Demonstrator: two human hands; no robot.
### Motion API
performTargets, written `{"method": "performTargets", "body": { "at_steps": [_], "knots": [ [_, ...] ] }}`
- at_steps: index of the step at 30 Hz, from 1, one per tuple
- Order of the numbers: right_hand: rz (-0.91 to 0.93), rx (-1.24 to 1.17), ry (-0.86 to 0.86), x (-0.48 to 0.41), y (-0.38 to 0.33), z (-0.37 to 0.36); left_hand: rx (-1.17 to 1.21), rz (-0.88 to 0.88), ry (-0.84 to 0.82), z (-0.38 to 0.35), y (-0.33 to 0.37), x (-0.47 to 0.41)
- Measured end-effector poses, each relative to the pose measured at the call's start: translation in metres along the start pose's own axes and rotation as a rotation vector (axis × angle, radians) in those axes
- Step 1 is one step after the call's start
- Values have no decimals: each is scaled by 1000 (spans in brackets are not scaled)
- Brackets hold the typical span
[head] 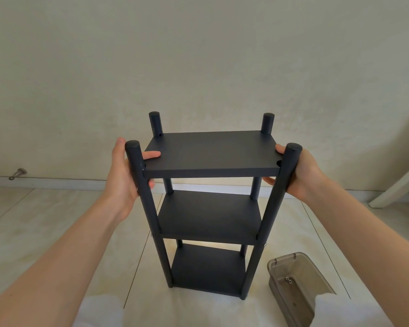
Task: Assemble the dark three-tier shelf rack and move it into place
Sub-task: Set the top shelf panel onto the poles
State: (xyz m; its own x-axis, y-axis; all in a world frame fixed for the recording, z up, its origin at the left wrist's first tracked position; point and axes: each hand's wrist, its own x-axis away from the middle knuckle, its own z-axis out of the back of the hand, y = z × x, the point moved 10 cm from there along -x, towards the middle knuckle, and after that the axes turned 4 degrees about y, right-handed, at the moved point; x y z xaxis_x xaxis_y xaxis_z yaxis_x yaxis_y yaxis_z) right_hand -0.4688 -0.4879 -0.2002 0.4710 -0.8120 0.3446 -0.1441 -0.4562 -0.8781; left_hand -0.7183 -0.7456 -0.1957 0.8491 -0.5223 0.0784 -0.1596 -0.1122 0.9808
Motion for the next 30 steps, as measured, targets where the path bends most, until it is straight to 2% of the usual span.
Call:
{"method": "performTargets", "body": {
  "at_steps": [11, 22, 30],
  "knots": [
    [-30, -11, 52, 1, 5, 1, 19, -12, 17, -1, 1, 2],
    [-45, 19, 7, 2, 4, 1, -10, -17, -23, -1, 2, 4],
    [-12, -6, 6, -3, 5, -2, 44, -34, 24, -1, 4, 2]
  ]
}}
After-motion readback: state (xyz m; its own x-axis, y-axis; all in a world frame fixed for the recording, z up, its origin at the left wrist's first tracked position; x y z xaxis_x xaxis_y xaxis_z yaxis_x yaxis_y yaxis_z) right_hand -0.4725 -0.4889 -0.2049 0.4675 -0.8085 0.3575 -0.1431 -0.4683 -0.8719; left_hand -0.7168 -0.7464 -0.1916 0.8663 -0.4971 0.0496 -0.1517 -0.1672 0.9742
